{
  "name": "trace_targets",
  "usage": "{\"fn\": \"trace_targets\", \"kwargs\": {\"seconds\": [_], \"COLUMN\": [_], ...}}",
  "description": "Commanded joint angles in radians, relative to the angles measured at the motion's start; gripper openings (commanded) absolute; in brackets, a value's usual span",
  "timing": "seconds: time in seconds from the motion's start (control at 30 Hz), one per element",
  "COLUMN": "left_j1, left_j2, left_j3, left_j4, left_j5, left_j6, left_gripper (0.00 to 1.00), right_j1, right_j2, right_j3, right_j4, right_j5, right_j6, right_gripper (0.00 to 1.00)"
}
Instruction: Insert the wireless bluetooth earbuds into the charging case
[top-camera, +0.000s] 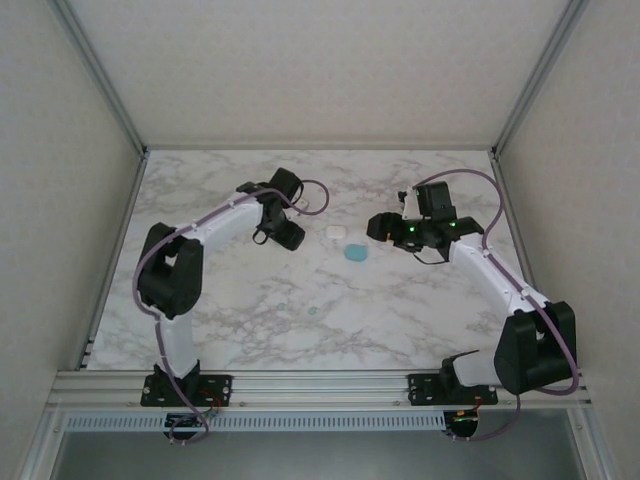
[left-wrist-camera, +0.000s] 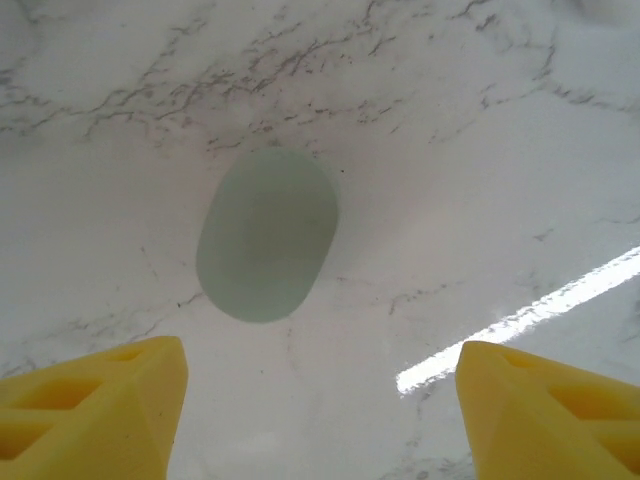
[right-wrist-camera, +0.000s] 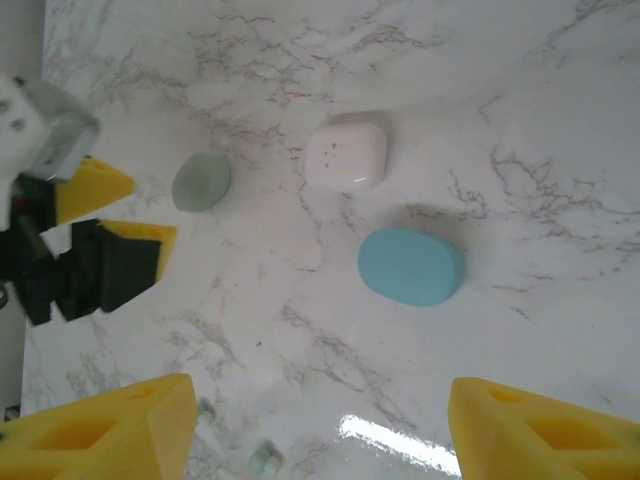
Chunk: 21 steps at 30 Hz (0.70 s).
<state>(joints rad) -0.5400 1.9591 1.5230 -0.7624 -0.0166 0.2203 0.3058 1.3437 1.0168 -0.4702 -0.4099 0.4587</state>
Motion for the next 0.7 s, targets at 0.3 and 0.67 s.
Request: {"fn": "trace_targets", "kwargs": {"seconds": [0.3, 0.67], "left_j1": [0.081, 0.092], "left_j2": [0.132, 0.22], "left_j3": [0.092, 0.167], "left_j4": [-0.096, -0.144], "left_j5": [0.09, 0.144], "left_j6": [0.15, 0.195], "left_gripper": [0.67, 0.57], "right_j1": [0.004, 0.004], "right_j2": [-0.032, -0.012], "right_j3": [-0.03, -0.014], "right_j4": [-0.054, -0.055], "right_j5": [0.015, 0.014], "right_j6": [0.013, 0.025], "right_gripper": [0.7, 0.7]}}
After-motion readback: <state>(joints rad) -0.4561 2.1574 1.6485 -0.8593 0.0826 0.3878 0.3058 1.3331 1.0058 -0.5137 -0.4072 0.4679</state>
